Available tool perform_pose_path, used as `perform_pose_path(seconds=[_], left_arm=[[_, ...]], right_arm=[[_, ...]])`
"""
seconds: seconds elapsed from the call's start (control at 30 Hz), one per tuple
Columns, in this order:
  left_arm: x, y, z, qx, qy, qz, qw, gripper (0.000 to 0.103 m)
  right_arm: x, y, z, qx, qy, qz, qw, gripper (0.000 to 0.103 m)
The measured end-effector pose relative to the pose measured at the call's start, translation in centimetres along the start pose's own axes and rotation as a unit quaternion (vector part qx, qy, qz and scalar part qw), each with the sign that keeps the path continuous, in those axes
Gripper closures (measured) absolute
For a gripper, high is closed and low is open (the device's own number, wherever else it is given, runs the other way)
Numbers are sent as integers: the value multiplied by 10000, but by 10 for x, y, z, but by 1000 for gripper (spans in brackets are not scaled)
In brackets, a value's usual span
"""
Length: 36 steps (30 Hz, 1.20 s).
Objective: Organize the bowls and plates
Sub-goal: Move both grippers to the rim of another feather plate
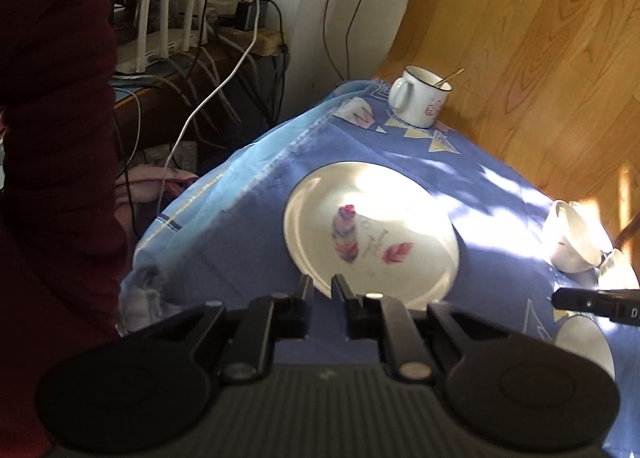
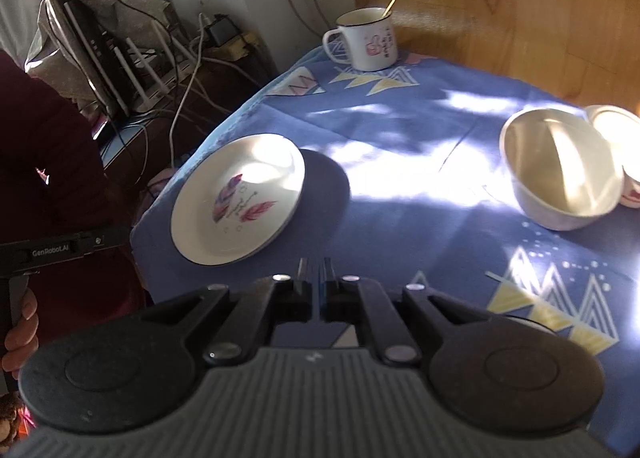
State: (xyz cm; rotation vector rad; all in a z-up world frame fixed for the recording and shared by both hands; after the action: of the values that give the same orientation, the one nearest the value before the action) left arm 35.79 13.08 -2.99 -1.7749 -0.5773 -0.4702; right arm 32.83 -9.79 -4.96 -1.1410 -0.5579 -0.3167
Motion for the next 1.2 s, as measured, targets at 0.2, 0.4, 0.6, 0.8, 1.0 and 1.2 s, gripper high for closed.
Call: perform_pose_path(seconds=[0.2,0.4,0.6,0.8,1.0,1.2], left_arm=[[-4,13,4,-8,0,59,10000,91],[4,25,15,9,-45,80,10000,91],[21,27,26,76,-47,-4,10000,91],[35,42,29,176,70,37,9998,85],[38,56,25,154,269,110,9995,71],[38,66,25,-3,213,193,9996,71]], right_arm=[[2,28,10,-43,-110,244,9996,96],[4,37,7,-196,-133,301,9993,96],[16,44,5,-343,-163,296,9988,94],[34,56,5,-364,-201,277,9988,78],[42,71,2,-352,-82,341,9988,70],[43,80,1,-438,-27,441,9981,70]])
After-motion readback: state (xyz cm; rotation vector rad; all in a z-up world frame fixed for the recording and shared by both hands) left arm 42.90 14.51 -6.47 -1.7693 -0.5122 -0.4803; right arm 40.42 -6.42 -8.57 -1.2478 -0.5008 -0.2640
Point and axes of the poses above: each gripper's, at about its wrist camera, not at the fingertips, and y roughly the way its jaws point, z to its left, x to its top, the point moved 9 cm from there along y, roughly the way its jaws point, and after that the axes turned 4 degrees about -y, right-handed, at the moved point
